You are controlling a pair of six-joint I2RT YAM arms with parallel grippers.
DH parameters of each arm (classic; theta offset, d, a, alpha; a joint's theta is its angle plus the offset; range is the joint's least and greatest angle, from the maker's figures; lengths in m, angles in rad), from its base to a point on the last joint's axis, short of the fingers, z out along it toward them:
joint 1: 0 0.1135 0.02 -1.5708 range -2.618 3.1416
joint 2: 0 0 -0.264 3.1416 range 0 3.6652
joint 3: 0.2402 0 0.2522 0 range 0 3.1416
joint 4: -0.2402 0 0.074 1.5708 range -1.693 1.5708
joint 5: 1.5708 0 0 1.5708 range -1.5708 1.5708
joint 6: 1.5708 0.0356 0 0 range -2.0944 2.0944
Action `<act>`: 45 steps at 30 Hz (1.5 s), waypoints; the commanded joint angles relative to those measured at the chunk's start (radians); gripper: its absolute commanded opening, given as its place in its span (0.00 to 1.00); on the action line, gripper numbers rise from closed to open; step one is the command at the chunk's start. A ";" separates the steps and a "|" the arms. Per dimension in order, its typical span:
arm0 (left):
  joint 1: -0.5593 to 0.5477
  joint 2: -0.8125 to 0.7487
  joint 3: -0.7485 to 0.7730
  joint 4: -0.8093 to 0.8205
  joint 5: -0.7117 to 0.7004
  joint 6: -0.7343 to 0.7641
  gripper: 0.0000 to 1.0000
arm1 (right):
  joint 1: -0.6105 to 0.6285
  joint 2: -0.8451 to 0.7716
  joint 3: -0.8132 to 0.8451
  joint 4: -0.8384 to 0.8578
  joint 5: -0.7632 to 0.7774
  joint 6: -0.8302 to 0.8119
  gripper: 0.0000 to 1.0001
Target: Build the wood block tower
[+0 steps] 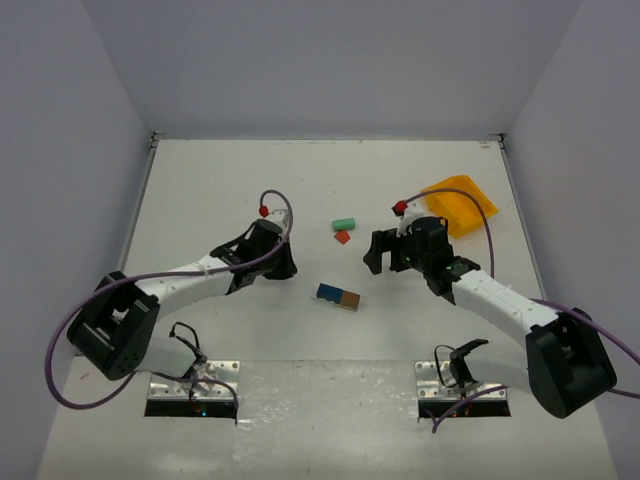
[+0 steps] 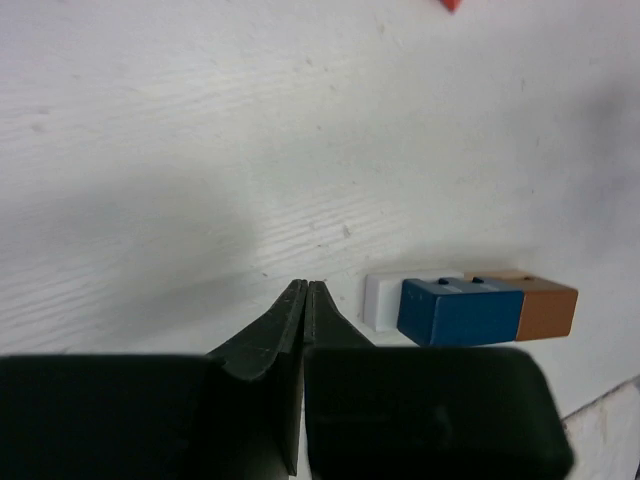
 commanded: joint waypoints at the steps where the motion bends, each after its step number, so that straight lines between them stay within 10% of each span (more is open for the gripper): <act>1: -0.007 -0.198 0.040 -0.111 -0.287 -0.093 0.09 | -0.003 -0.011 0.009 0.059 -0.014 -0.024 0.99; 4: -0.008 -0.330 0.035 -0.148 -0.409 -0.160 0.30 | -0.003 -0.018 0.003 0.064 -0.008 -0.022 0.99; 8: -0.006 -0.486 0.011 -0.116 -0.532 -0.206 0.88 | -0.004 -0.020 -0.001 0.075 -0.015 -0.021 0.99; 10: -0.006 -0.529 0.016 -0.105 -0.552 -0.201 1.00 | -0.003 -0.024 -0.003 0.076 -0.021 -0.019 0.99; 45: -0.003 -0.319 0.026 0.181 -0.540 -0.018 1.00 | -0.002 -0.007 -0.013 0.094 -0.160 -0.085 0.99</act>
